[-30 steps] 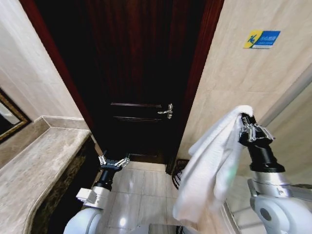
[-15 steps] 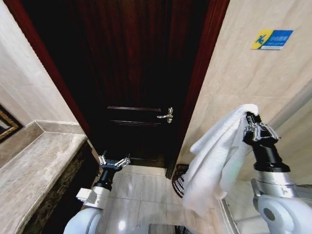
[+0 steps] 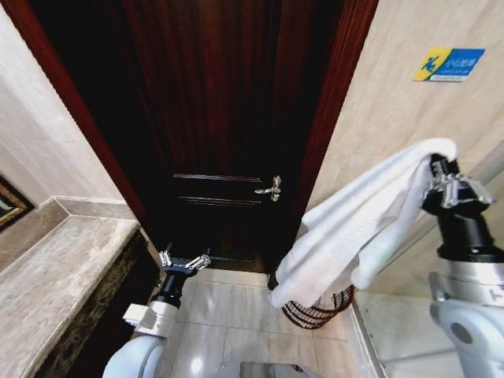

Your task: Discard the used towel into the hamper.

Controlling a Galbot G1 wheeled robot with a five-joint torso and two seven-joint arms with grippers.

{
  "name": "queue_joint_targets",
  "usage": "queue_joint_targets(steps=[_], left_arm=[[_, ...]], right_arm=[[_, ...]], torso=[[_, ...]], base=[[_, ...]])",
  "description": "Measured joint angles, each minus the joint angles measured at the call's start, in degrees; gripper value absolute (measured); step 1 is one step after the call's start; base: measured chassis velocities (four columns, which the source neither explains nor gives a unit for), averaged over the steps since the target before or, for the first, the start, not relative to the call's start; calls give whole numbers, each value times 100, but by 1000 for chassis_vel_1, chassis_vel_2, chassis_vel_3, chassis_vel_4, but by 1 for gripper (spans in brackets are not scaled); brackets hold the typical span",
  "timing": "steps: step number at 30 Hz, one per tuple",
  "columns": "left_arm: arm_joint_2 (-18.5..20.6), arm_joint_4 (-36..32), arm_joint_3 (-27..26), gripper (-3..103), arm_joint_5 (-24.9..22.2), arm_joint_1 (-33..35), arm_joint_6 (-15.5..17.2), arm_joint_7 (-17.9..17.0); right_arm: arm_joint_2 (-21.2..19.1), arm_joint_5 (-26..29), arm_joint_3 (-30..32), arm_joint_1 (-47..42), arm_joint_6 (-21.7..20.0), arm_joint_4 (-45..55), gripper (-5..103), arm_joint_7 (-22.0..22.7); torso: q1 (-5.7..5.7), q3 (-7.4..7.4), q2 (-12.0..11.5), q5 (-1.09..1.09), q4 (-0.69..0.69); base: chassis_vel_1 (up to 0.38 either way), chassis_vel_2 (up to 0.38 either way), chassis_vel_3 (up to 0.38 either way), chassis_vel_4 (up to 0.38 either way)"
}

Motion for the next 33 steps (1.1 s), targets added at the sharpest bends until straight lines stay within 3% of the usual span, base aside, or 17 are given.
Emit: queue_joint_targets(steps=[22,33], left_arm=[[0,0,0,99,0,0,0,0],[0,0,0,99,0,0,0,0]], right_arm=[[-983,376,-37,1247,97,-1611,1,-86],[-1152,492,-87,1595,161,-2104,1,-246]], torso=[[2,1,0,1,0],[2,1,0,-1,0]], base=[[0,0,0,0],[0,0,0,0]])
